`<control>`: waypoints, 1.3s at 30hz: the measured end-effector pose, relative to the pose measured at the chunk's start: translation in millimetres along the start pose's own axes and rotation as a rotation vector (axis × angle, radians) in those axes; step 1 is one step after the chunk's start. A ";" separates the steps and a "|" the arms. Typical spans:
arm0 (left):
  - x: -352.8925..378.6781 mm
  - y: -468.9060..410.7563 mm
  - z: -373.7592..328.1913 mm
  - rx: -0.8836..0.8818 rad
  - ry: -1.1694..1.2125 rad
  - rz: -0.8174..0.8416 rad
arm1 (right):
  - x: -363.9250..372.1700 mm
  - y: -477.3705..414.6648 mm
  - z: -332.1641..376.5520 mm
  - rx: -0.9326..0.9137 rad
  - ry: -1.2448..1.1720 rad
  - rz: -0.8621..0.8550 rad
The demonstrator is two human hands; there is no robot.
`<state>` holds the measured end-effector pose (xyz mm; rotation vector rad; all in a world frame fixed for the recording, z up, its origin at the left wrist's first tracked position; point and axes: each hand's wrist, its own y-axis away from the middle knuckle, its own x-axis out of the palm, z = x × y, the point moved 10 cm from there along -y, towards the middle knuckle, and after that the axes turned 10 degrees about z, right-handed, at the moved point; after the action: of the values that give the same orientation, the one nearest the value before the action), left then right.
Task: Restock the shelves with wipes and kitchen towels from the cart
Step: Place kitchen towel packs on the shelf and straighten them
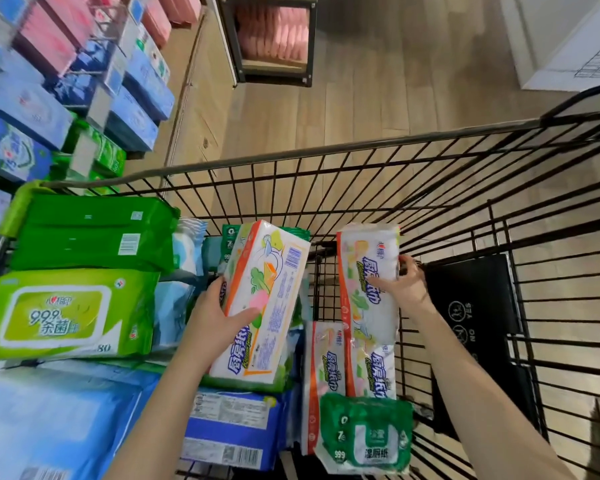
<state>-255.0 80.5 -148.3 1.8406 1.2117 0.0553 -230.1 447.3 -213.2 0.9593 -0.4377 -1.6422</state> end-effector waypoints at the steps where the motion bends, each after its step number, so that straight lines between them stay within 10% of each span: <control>1: -0.3 -0.5 0.6 -0.001 0.004 -0.003 | -0.1 3.3 0.8 -0.012 -0.010 0.022; 16: -1.6 7.8 -7.8 -0.014 0.035 0.018 | 0.2 59.8 23.4 -0.100 0.135 -0.103; 39: -137.3 240.7 -44.0 0.219 -0.009 -0.571 | 22.8 267.5 185.9 -0.651 0.092 0.036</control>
<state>-176.1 -20.6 101.3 1.6027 1.7479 -0.4175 -206.7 308.4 81.4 0.5253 0.1463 -1.5497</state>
